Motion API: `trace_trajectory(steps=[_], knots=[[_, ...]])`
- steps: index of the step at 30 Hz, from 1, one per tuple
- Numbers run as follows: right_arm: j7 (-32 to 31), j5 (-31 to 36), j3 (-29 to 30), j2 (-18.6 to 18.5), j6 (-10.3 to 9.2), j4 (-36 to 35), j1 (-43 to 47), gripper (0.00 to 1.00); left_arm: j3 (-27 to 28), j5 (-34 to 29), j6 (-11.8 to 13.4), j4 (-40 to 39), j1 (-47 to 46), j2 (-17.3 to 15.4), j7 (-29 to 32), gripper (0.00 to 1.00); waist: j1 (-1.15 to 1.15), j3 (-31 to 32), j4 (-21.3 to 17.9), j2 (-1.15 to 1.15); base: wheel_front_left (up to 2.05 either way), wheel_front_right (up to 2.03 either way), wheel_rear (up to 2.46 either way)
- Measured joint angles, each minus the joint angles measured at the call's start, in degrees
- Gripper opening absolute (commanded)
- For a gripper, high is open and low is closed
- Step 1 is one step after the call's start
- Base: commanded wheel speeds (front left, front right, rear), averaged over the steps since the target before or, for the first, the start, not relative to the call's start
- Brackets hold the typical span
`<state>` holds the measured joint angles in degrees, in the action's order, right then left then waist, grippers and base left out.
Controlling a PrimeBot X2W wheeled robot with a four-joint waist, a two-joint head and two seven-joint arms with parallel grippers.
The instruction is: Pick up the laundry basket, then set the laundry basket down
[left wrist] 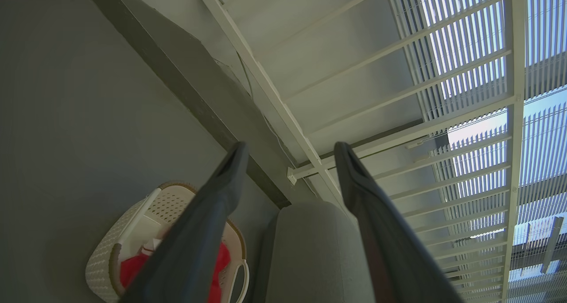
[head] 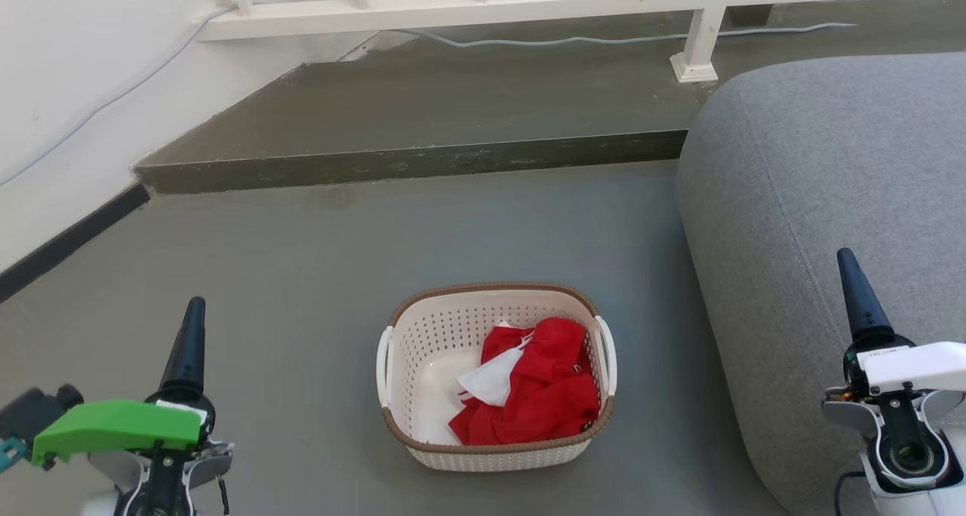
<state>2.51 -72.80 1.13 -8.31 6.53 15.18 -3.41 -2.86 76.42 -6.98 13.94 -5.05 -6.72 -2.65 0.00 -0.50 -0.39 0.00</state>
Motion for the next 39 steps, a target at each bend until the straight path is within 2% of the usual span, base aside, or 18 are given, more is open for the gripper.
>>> trace_trajectory(steps=[6,9,17,33,39], knots=[[1.1,7.6,-2.0,-1.8,-0.16,-0.4,-1.3,1.00,-1.6,-7.4,0.2,-0.5,-1.5,-1.5,-1.2,1.00,0.00,-0.1,-0.1,0.00,0.00,0.00,0.00],[1.6,11.2,-3.2,-2.6,-0.70,-0.4,-1.5,1.00,-2.5,-10.8,1.2,-0.6,-1.9,-1.7,-1.8,1.00,0.00,-0.2,-0.1,0.00,0.00,0.00,0.00],[3.1,20.3,-5.7,-2.9,-2.88,-0.8,-2.0,1.00,-4.6,-19.3,3.1,-1.4,-2.0,-1.8,-3.0,1.00,0.00,-0.3,-0.3,0.00,0.00,0.00,0.00],[6.1,35.2,-10.6,-3.5,-5.32,1.1,-2.0,1.00,-8.1,-33.8,6.6,-1.1,-2.0,-1.6,-6.3,1.00,0.00,-0.5,-0.9,0.00,0.00,0.00,0.00],[7.3,39.9,-11.5,-3.6,-6.16,2.0,-2.0,1.00,-8.9,-39.0,7.1,-0.6,-1.9,-1.5,-7.5,1.00,0.00,-0.3,-1.0,0.00,0.00,0.00,0.00]])
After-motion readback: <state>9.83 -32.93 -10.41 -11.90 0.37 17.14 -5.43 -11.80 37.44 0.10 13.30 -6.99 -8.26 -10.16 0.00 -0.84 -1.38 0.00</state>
